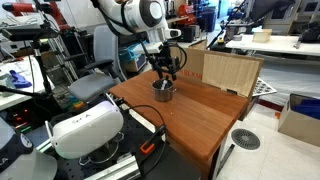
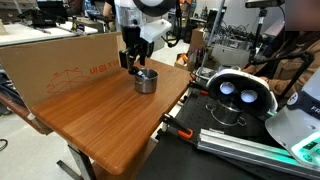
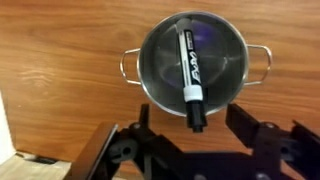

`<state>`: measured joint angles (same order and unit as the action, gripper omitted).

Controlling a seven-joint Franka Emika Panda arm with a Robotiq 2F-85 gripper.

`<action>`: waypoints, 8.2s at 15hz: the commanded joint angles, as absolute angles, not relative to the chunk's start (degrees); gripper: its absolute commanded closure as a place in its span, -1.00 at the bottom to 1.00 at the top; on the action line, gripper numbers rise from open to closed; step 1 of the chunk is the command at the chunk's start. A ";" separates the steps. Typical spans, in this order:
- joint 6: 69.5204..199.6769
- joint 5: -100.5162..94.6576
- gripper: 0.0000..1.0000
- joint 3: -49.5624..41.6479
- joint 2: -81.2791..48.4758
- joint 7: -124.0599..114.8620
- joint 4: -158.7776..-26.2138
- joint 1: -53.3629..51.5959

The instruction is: Remove the marker from the silver pot and put it on the table

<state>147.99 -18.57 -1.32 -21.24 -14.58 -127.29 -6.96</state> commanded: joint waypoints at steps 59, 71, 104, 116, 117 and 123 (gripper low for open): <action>106.13 0.65 0.88 -3.79 -24.21 3.77 -97.03 5.17; 107.82 -0.45 0.88 -5.13 -33.70 3.27 -90.81 7.07; 104.15 0.57 -0.66 -7.53 -50.27 -0.89 -75.01 11.93; 103.42 3.18 -1.00 -5.64 -48.83 -2.52 -75.77 11.38; 103.73 3.29 -1.00 -5.50 -48.82 -2.52 -75.78 11.40; 103.79 4.48 -1.00 -4.80 -44.68 -0.92 -76.93 11.68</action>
<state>105.37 2.80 -5.81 -47.18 -2.07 -76.07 10.95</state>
